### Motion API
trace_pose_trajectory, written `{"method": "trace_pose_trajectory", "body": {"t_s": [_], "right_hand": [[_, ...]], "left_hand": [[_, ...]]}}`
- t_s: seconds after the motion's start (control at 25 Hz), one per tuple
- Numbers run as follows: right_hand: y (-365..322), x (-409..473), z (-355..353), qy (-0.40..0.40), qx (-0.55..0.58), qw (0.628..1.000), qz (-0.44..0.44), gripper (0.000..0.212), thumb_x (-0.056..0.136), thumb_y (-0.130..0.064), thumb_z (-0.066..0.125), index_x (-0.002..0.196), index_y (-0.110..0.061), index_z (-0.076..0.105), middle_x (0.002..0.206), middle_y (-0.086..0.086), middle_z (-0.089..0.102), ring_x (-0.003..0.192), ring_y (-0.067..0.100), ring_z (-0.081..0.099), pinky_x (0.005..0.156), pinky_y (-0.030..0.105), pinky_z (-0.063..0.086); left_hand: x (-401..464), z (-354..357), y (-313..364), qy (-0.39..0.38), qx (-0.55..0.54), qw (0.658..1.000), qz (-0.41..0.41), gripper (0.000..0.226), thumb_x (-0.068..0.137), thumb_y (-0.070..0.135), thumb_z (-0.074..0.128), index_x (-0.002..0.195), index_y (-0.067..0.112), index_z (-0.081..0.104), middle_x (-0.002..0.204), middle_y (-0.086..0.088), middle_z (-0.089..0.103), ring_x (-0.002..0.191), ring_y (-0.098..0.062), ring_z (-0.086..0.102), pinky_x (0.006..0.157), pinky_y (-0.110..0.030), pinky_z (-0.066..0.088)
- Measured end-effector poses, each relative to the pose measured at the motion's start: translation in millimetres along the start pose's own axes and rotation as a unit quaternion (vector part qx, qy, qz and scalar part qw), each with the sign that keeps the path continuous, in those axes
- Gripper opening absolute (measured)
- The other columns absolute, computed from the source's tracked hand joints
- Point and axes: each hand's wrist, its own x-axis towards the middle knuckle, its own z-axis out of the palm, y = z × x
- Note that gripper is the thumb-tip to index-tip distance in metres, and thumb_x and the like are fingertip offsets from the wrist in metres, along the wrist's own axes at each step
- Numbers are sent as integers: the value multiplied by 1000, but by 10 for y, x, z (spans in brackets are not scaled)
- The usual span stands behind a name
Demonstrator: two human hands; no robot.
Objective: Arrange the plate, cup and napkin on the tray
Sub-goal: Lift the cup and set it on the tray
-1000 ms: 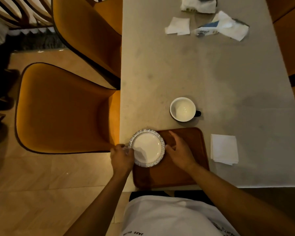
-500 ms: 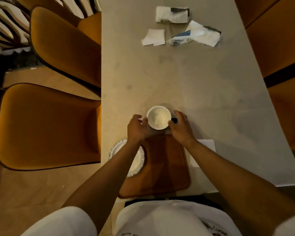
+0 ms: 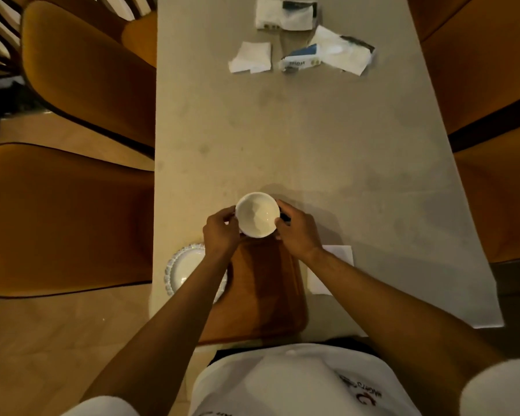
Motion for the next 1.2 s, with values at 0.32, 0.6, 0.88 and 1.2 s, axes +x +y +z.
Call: {"method": "trace_pose_trajectory", "body": {"t_s": [0.32, 0.6, 0.88, 1.2], "right_hand": [[114, -452, -82, -50, 1, 998, 24, 51, 94, -9, 61, 140, -28, 52, 134, -1, 61, 113, 22, 60, 77, 38, 63], [238, -637, 9, -68, -65, 995, 31, 49, 95, -12, 59, 138, -34, 52, 136, -3, 61, 120, 23, 57, 94, 46, 57], [275, -625, -51, -56, -86, 994, 37, 47, 95, -14, 57, 137, -35, 52, 136, -3, 60, 119, 22, 57, 93, 48, 57], [238, -531, -78, -61, -89, 994, 29, 46, 95, -12, 58, 137, -30, 53, 136, -2, 61, 121, 20, 56, 103, 42, 50]], "left_hand": [[-693, -233, -127, -48, -5, 999, 3, 27, 74, 40, 63, 98, 47, 74, 102, 8, 77, 94, -16, 72, 81, -49, 61], [-857, -198, -391, -41, 50, 998, -11, 26, 86, 16, 66, 110, 19, 75, 105, 0, 77, 94, -17, 69, 85, -40, 58], [-851, -84, -399, -56, 19, 998, -25, 28, 89, 12, 66, 116, 14, 72, 110, -3, 75, 98, -22, 69, 70, -25, 61], [-760, -70, -358, -55, 23, 998, -22, 30, 87, 11, 66, 114, 21, 74, 109, 0, 75, 98, -20, 69, 80, -34, 60]]}}
